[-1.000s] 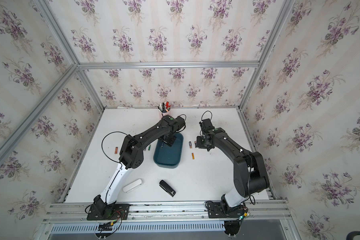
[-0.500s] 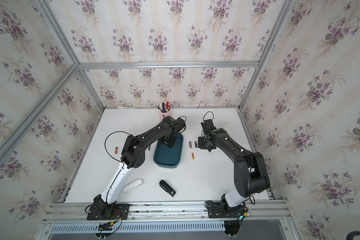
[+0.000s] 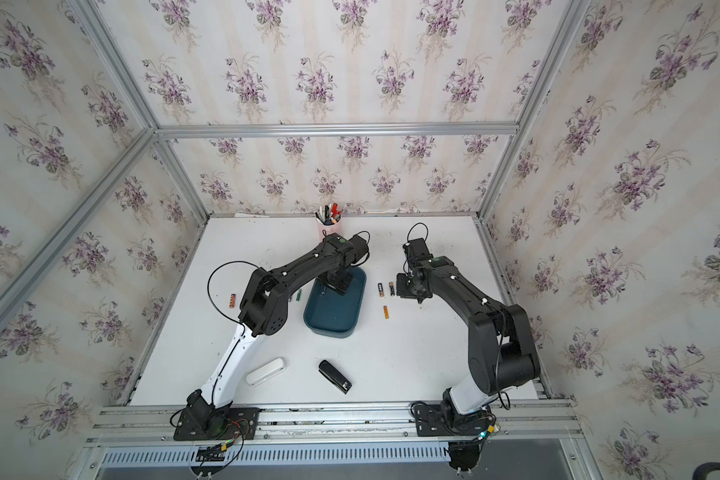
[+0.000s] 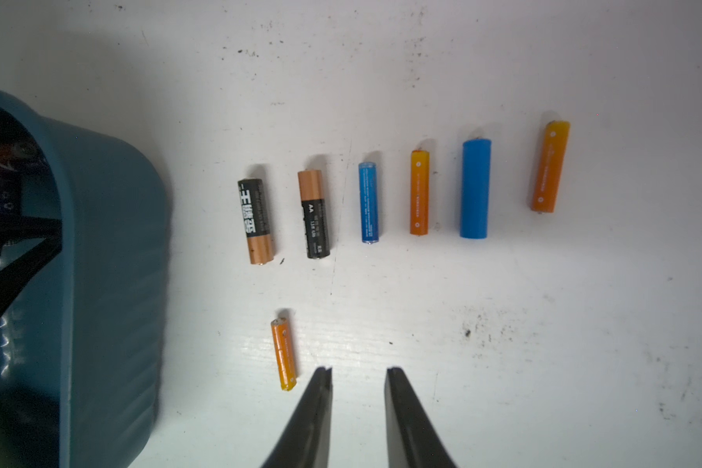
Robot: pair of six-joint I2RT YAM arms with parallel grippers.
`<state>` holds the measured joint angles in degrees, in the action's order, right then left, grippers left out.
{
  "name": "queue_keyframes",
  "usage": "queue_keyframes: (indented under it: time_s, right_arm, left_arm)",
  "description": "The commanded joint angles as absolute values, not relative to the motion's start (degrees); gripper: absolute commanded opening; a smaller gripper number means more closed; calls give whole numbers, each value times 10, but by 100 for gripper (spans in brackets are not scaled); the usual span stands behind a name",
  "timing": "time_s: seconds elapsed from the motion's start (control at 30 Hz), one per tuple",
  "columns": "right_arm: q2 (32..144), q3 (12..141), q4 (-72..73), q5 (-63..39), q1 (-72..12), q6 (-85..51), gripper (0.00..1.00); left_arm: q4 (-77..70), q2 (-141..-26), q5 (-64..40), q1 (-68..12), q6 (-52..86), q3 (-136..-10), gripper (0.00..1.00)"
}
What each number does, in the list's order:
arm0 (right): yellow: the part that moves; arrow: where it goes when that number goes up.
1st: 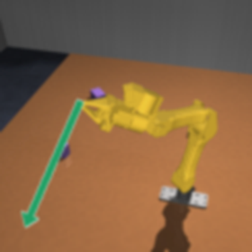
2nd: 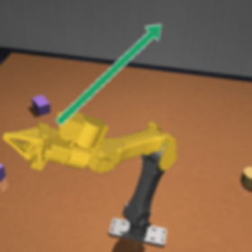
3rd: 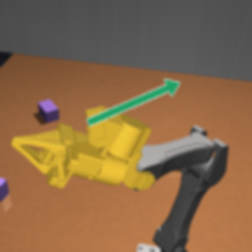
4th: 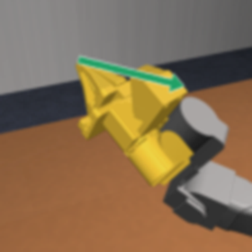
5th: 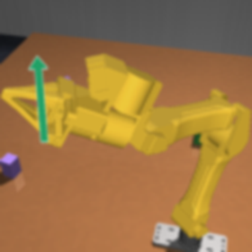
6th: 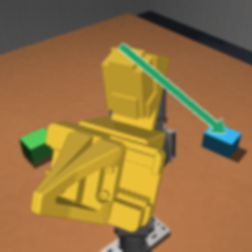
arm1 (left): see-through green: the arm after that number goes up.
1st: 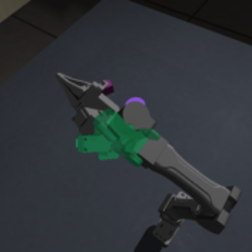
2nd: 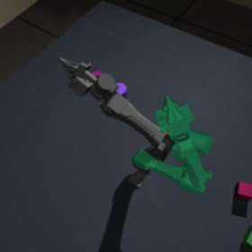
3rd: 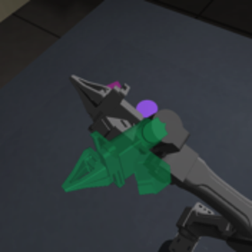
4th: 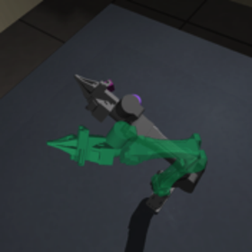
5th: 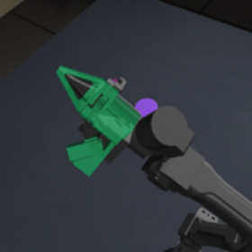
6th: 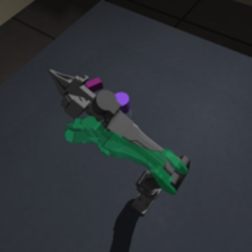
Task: Take the batteries out of the storage box
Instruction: Pick up the battery from the storage box.
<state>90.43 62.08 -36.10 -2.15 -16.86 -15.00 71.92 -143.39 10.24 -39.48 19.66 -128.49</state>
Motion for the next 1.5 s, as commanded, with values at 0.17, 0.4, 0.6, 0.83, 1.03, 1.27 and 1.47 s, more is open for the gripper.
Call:
queue_keyframes:
  time_s: [0.17, 0.4, 0.6, 0.83, 1.03, 1.27, 1.47]
  right_arm:
    - [900, 624, -367, -22, -168, -148, 28]
    - [901, 622, -365, -22, -168, -147, 28]
    - [903, 623, -365, -21, -168, -147, 28]
    - [904, 626, -366, -22, -168, -146, 28]
    - [901, 621, -368, -17, -167, -144, 28]
    - [901, 623, -373, -15, -164, -141, 28]
    - [898, 628, -375, -13, -162, -140, 28]
  left_arm:
    - [727, -1419, 63, -397, 206, -1256, 56]
    - [753, -1425, 126, -400, 201, -1267, 61]
    - [764, -1431, 153, -402, 199, -1268, 61]
    - [762, -1429, 158, -401, 199, -1264, 64]
    - [724, -1406, 126, -401, 199, -1225, 65]
    - [681, -1379, 103, -393, 207, -1166, 65]
    - [630, -1352, 38, -384, 213, -1114, 64]
